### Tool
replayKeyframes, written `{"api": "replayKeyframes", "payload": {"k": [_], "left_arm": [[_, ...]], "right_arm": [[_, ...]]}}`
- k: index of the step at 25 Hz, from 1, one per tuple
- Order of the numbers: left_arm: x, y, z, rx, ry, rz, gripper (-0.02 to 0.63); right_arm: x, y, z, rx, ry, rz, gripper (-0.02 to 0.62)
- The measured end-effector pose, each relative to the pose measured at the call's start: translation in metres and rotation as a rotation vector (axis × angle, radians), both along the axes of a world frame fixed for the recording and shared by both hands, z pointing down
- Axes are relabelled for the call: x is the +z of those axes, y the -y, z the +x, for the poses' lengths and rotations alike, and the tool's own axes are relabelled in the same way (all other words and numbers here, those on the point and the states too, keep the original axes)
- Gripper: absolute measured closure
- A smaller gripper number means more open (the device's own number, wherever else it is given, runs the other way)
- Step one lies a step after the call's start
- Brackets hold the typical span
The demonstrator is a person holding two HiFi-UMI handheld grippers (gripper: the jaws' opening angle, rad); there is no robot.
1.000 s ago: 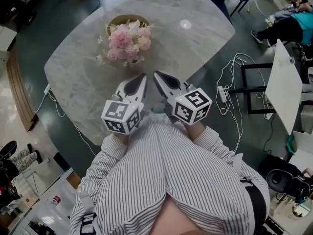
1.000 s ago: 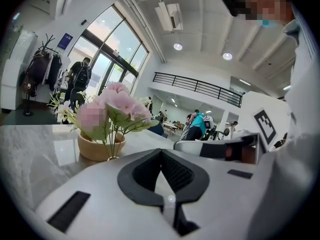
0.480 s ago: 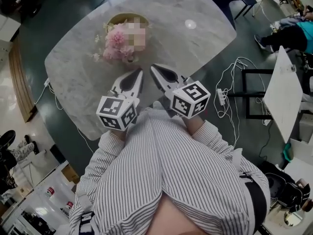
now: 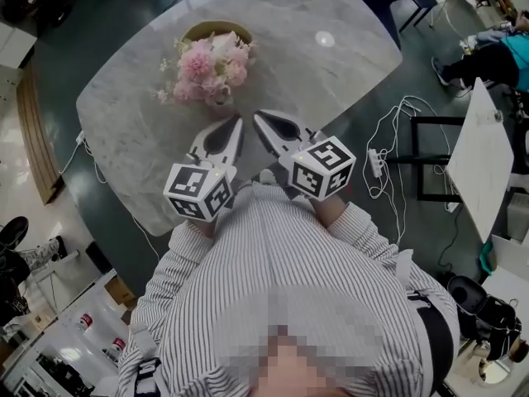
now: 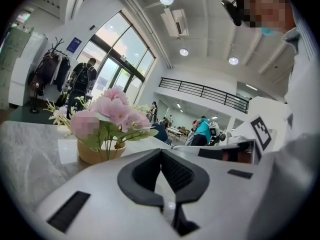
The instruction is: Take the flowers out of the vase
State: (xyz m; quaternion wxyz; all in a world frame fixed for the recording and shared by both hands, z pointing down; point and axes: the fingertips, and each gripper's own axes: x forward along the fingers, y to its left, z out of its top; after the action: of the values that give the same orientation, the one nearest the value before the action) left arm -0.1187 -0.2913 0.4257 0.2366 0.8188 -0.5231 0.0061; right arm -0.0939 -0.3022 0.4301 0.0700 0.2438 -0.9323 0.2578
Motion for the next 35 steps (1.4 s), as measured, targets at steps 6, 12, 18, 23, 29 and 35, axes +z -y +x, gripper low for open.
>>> {"api": "replayKeyframes", "payload": {"k": [6, 12, 18, 23, 29, 35], "left_arm": [[0.004, -0.003, 0.007, 0.028, -0.007, -0.008, 0.594], [0.010, 0.004, -0.011, -0.052, 0.019, 0.000, 0.592], [0.020, 0.013, -0.026, -0.112, 0.026, -0.032, 0.539], [0.038, 0.020, -0.035, -0.140, 0.029, -0.068, 0.419], [0.059, 0.033, -0.054, -0.255, 0.061, -0.070, 0.402], [0.077, 0.045, -0.062, -0.274, 0.059, -0.098, 0.380]], "right_arm": [[0.005, -0.004, -0.001, -0.022, -0.016, -0.014, 0.580], [0.013, 0.003, 0.002, -0.017, -0.027, -0.027, 0.580], [0.019, 0.008, 0.003, -0.022, -0.029, -0.045, 0.580], [0.029, 0.009, 0.001, -0.033, -0.045, -0.073, 0.580], [0.044, 0.010, 0.000, -0.052, -0.070, -0.114, 0.580], [0.054, 0.008, -0.001, -0.066, -0.083, -0.148, 0.580]]}}
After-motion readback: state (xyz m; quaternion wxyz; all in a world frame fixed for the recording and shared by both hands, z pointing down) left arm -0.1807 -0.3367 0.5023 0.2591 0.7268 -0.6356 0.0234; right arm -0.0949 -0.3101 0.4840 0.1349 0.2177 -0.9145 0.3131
